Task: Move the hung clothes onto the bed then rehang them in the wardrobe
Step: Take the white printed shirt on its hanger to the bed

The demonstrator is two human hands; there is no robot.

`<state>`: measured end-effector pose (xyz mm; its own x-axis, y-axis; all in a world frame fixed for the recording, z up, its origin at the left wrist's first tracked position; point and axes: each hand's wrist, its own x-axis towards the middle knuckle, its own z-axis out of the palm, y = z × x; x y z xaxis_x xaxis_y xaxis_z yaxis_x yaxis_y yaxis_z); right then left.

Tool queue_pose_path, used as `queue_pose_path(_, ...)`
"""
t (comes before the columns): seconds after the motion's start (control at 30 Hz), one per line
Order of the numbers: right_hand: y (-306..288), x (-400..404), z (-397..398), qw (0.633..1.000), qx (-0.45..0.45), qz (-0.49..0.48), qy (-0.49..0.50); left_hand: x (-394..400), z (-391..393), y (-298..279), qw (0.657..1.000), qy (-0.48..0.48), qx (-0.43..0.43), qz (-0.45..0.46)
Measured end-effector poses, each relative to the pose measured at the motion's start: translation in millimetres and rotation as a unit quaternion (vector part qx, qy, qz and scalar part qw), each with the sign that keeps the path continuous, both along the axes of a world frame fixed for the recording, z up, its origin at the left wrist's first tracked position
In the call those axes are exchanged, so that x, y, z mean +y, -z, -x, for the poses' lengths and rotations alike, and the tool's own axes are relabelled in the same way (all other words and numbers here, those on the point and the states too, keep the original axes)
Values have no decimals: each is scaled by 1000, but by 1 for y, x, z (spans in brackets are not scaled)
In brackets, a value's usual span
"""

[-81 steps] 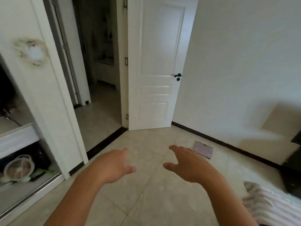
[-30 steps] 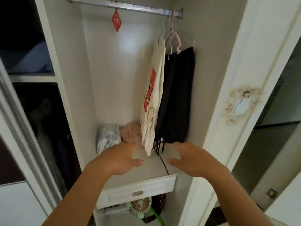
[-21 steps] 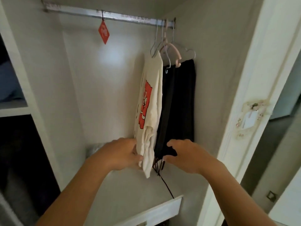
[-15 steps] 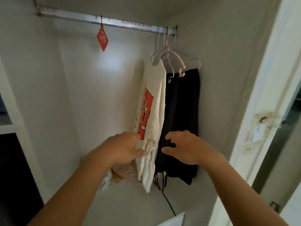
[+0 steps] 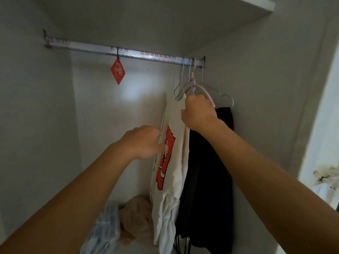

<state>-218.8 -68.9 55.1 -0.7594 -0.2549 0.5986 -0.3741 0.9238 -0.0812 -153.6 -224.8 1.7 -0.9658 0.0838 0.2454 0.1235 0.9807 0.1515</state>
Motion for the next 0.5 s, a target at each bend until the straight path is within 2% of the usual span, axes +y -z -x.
queue_pose_path(0.1,-7,-9,21,999,-23,-34,25,-2,7,2,1000,-7,-3,3)
queue_pose_path(0.2,-10,-12,39,998,-25,-34,40,-5,13,7,1000,-9,-18,8)
queue_pose_path(0.37,-12,-16,58,997,-22,-31,65,-13,21,4,1000,-24,4,7)
queue_pose_path(0.5,-16,-18,63,998,-24,13,57,-13,25,3,999,-26,27,2)
